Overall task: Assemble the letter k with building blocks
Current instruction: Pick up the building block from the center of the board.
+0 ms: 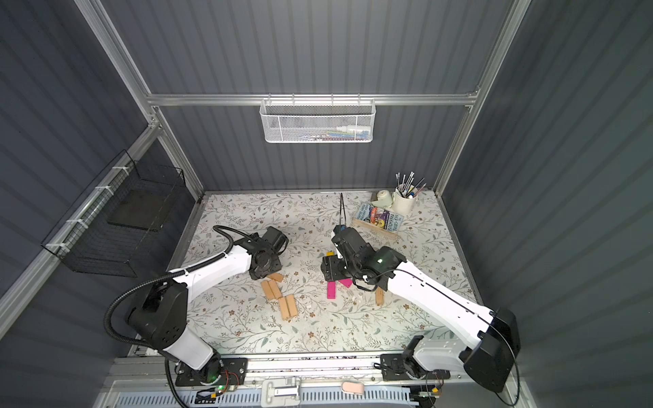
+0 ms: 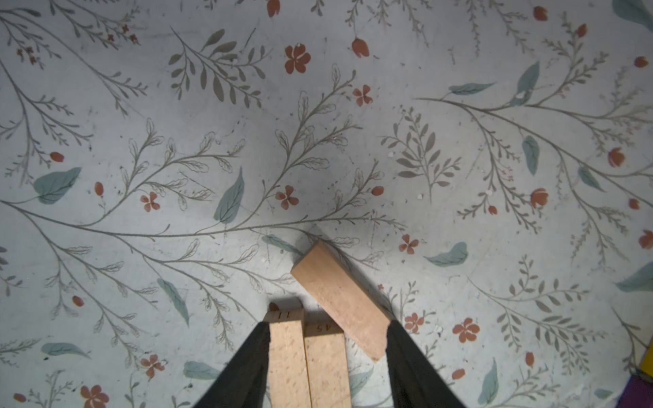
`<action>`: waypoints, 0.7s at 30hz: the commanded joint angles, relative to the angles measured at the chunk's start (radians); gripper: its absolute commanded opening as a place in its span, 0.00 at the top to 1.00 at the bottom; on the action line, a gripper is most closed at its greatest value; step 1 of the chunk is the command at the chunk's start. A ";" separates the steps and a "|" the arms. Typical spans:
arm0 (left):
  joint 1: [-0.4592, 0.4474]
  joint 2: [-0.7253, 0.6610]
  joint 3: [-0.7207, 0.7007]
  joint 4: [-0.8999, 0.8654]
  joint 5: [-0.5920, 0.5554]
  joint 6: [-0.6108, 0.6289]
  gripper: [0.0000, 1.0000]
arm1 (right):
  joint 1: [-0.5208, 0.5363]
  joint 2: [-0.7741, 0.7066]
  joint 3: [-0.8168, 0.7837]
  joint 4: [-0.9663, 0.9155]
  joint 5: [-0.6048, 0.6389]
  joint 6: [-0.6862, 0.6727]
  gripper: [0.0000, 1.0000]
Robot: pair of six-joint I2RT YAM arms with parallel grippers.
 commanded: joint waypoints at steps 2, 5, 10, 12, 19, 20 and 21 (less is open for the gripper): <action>0.014 0.035 0.029 -0.052 0.015 -0.078 0.45 | 0.003 0.004 0.000 -0.008 0.009 0.002 0.26; 0.027 0.035 0.010 -0.030 0.052 -0.102 0.45 | 0.003 0.025 0.005 -0.011 -0.013 0.006 0.25; 0.032 0.044 0.000 -0.003 0.096 -0.109 0.43 | 0.003 0.055 0.021 -0.023 -0.032 -0.001 0.24; 0.037 0.057 -0.007 0.014 0.126 -0.112 0.40 | 0.003 0.055 0.023 -0.022 -0.033 -0.001 0.24; 0.042 0.097 -0.007 0.011 0.147 -0.131 0.41 | 0.004 0.037 0.010 -0.027 -0.011 0.003 0.24; 0.041 0.103 -0.007 0.016 0.148 -0.127 0.41 | 0.004 0.036 0.008 -0.027 -0.010 0.004 0.24; 0.041 0.107 -0.009 0.024 0.153 -0.127 0.41 | 0.004 0.032 0.006 -0.028 -0.010 0.003 0.24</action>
